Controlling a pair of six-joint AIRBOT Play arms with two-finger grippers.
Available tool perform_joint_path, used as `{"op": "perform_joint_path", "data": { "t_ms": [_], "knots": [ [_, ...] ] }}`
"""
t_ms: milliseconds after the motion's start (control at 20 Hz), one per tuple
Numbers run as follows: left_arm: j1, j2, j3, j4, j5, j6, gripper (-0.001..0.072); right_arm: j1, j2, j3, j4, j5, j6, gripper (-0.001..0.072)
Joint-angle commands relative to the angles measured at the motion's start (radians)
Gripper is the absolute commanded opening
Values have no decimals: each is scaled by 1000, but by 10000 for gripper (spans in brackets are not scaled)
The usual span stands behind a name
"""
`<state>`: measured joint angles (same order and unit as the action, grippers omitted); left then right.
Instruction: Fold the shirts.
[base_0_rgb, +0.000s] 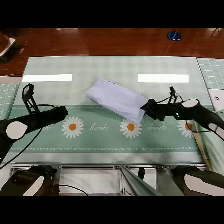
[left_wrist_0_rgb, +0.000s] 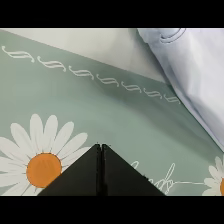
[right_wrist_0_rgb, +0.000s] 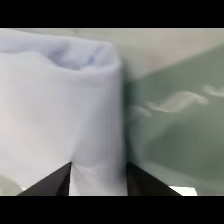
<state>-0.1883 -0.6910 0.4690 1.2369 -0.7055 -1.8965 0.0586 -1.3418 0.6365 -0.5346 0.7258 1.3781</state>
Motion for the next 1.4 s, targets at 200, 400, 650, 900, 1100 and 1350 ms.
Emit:
{"op": "perform_joint_path", "data": {
  "t_ms": [200,400,650,900,1100,1350],
  "knots": [
    [1,-20,0,-16,24,2,19,148,-216,304,31,130,-152,20],
    [1,-20,0,-19,25,2,19,142,-212,588,-89,308,-110,19],
    [1,-20,0,-34,21,2,19,20,-147,951,-277,500,66,20],
    [1,-20,0,-34,16,2,19,-121,-70,1157,-449,733,194,20],
    [1,-20,0,-34,14,2,19,-315,37,1209,-505,827,259,20],
    [1,-20,0,-34,15,2,19,-642,152,1208,-560,1004,270,20]
  ]
}}
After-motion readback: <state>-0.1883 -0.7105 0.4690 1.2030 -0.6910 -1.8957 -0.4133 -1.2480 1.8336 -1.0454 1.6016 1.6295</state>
